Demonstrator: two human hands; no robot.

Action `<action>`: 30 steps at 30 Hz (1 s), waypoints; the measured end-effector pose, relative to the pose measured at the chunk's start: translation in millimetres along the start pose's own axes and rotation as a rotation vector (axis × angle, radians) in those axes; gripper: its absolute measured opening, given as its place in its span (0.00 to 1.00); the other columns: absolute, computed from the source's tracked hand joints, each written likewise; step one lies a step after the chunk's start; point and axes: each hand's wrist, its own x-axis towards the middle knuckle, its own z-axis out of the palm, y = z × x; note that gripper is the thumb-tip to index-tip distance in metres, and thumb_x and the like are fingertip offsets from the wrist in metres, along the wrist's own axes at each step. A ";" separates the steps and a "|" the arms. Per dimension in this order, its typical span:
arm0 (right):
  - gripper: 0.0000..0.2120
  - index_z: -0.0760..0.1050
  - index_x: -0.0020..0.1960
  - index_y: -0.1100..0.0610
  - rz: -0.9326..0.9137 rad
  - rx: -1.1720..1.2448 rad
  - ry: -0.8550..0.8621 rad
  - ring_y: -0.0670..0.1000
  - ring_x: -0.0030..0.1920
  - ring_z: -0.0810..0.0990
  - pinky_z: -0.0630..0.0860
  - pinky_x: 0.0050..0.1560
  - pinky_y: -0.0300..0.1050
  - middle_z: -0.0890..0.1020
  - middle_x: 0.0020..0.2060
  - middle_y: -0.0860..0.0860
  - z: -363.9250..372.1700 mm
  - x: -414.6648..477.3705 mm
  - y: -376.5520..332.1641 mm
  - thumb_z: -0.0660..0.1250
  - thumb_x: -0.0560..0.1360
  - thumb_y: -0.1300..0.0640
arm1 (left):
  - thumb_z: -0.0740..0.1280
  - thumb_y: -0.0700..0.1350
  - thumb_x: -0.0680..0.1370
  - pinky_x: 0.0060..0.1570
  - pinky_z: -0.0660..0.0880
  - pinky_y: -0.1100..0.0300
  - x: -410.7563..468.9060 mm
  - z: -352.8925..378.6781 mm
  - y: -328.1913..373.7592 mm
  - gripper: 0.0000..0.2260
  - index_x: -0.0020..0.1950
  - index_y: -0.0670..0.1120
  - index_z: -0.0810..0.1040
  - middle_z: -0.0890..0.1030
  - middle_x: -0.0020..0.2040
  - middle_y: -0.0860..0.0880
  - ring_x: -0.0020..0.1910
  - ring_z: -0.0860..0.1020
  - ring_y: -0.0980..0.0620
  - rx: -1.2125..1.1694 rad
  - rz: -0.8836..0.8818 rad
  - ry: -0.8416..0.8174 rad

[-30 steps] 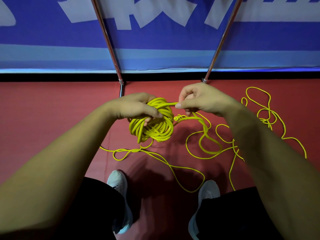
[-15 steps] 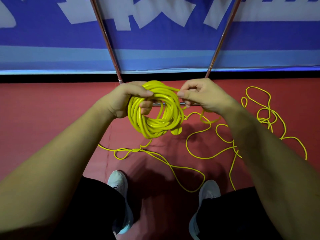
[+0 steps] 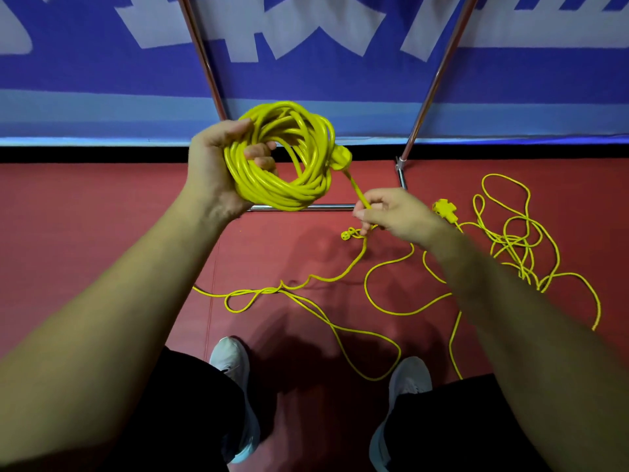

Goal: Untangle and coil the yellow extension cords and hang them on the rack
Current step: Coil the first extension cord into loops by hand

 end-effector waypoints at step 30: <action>0.17 0.72 0.55 0.65 0.265 0.631 0.197 0.59 0.43 0.84 0.83 0.47 0.48 0.81 0.44 0.62 39.1 7.4 -1.5 0.51 0.75 0.79 | 0.55 0.43 0.82 0.40 0.75 0.61 -2.4 5.0 0.4 0.14 0.45 0.40 0.77 0.70 0.26 0.50 0.29 0.71 0.54 -0.308 0.268 0.304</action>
